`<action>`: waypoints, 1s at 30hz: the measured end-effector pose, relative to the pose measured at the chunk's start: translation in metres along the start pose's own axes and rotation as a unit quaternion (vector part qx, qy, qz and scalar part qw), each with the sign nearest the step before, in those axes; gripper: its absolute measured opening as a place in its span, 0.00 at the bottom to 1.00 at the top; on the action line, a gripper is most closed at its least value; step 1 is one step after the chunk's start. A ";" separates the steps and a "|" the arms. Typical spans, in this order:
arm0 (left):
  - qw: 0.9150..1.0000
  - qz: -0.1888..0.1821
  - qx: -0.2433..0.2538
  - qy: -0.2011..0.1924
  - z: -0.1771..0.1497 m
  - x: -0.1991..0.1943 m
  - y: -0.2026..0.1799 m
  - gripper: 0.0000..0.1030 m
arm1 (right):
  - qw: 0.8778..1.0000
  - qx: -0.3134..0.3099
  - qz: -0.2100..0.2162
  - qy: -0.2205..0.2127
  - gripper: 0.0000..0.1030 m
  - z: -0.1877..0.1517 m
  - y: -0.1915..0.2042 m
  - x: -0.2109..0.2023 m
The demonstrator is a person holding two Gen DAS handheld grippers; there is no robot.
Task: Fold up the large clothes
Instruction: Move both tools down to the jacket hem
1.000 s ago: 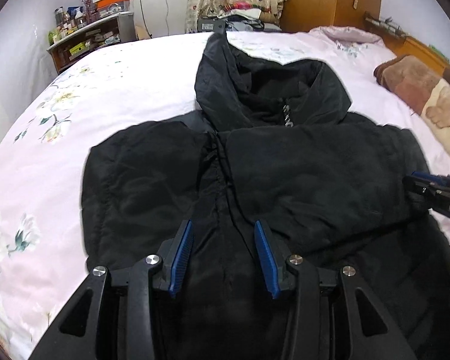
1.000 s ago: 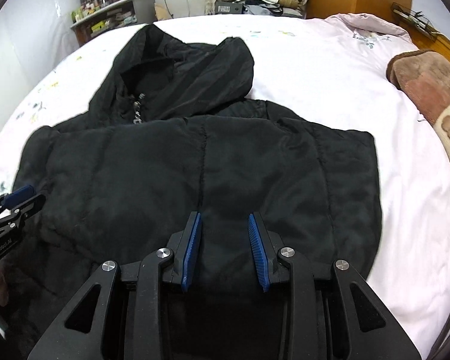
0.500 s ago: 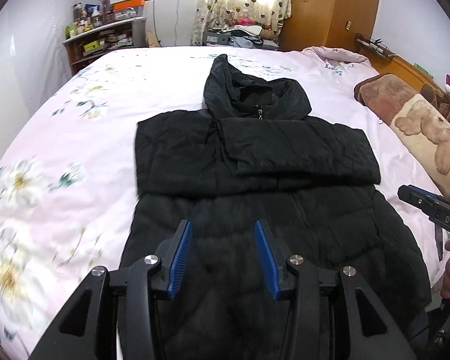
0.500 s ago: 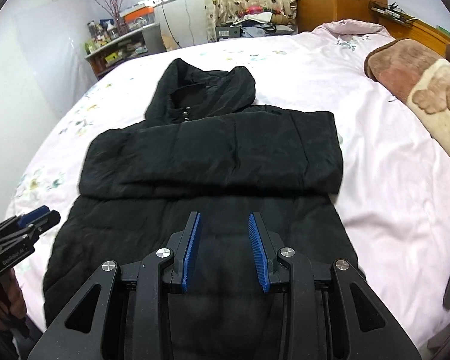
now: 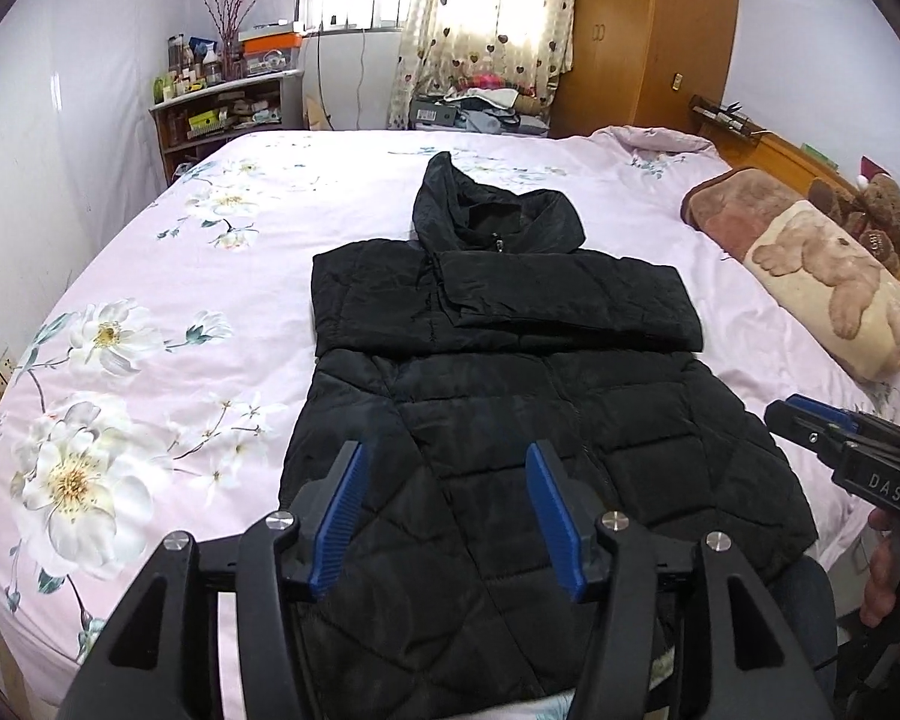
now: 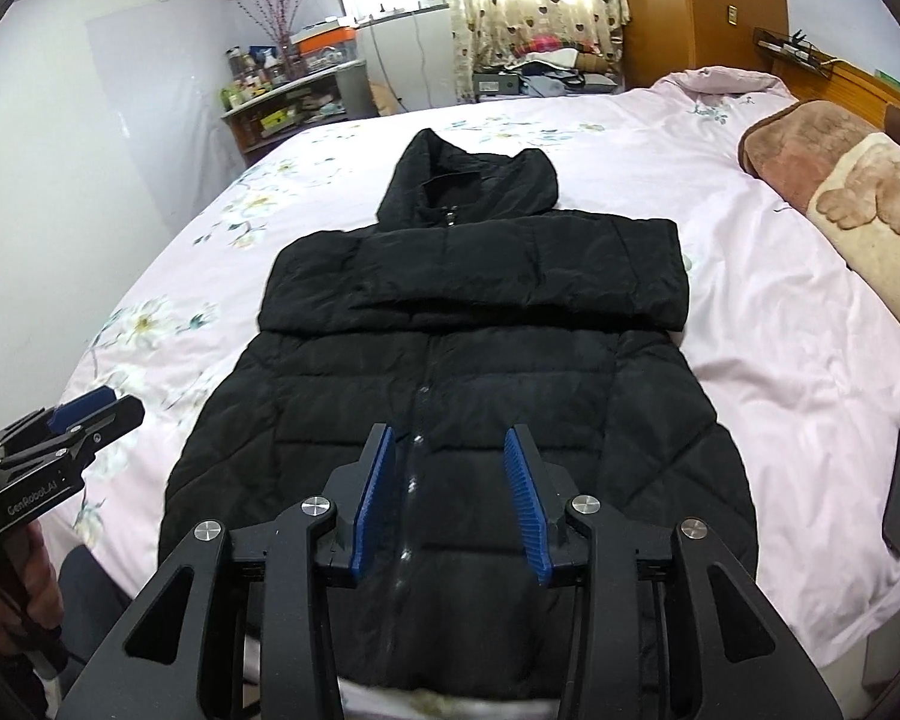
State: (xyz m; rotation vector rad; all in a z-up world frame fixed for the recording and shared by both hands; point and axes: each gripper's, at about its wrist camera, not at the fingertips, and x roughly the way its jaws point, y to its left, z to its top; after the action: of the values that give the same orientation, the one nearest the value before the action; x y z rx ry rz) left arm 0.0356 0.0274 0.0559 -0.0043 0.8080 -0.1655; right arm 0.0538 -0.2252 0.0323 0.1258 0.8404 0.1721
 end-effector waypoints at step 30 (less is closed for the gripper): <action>1.000 -0.019 0.018 -0.013 0.050 0.007 -0.017 0.58 | 0.999 0.013 0.030 -0.021 0.43 0.040 -0.017 -0.005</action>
State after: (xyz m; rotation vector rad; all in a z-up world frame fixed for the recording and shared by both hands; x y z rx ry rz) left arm 0.0745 0.0066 0.0866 0.0121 0.7799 -0.2158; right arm 0.0825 -0.2444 0.0592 0.1791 0.7970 0.2135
